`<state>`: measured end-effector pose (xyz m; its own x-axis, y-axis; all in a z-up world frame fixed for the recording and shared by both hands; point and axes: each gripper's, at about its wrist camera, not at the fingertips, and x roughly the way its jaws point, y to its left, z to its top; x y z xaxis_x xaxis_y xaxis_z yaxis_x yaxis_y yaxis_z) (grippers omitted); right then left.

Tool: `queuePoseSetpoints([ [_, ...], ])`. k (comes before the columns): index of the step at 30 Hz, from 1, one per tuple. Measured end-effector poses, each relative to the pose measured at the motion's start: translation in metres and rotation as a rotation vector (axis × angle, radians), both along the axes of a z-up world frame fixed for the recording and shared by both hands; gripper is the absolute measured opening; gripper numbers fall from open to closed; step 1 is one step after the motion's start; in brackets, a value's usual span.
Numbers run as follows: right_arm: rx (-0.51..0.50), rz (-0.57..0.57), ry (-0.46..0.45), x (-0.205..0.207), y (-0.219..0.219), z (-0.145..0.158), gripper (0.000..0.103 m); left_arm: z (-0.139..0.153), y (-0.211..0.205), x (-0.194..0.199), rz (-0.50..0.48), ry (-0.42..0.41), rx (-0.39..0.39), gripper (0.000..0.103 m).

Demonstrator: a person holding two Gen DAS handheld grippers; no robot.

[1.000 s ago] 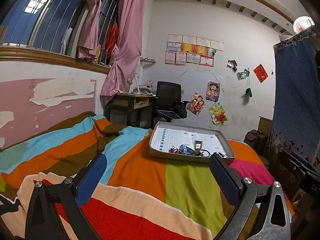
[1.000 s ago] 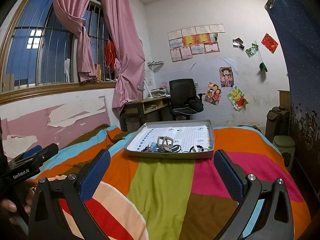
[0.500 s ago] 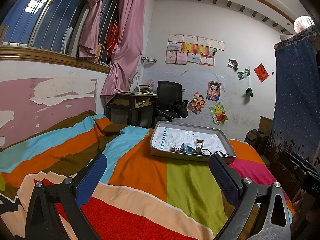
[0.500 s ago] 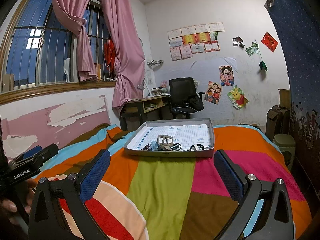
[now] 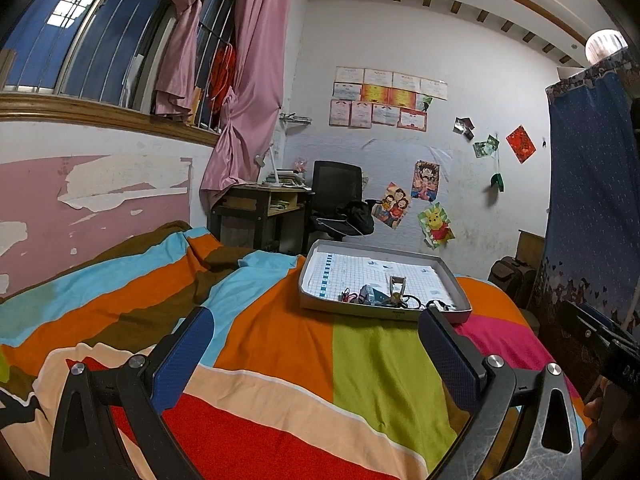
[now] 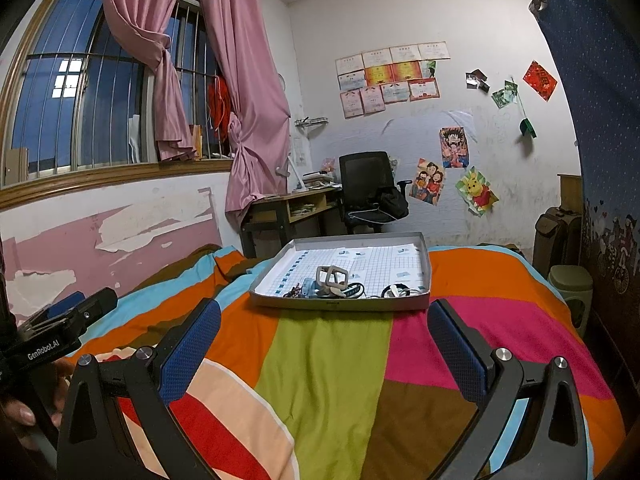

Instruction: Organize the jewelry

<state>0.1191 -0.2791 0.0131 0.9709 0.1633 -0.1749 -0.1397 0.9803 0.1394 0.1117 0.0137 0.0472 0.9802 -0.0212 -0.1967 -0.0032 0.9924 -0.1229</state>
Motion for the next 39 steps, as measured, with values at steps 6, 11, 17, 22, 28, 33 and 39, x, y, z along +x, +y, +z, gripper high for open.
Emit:
queuePoseSetpoints([
  [6,0.0,0.0,0.0,0.0,0.0,0.0,0.102,-0.001,0.0,-0.001,0.002,0.003,-0.002,0.103],
  [11,0.003,0.002,0.002,0.001,0.001,0.0,0.102,0.001,-0.001,0.0,0.001,0.001,0.0,0.103],
  [17,0.004,0.003,0.004,0.001,0.001,-0.002,0.102,-0.008,0.0,0.001,0.002,0.012,0.009,0.103],
  [22,0.007,0.002,0.008,0.001,0.002,-0.006,0.102,-0.013,-0.008,0.002,0.002,0.02,0.02,0.103],
  [28,0.015,-0.003,0.013,0.002,0.005,-0.013,0.102,-0.014,-0.012,0.001,-0.001,0.019,0.037,0.103],
  [33,0.017,-0.004,0.019,0.001,0.007,-0.016,0.102,-0.015,-0.013,0.0,0.0,0.02,0.035,0.103],
  [39,0.019,-0.004,0.025,0.002,0.008,-0.016,0.102,-0.014,-0.013,0.001,0.001,0.021,0.035,0.103],
])
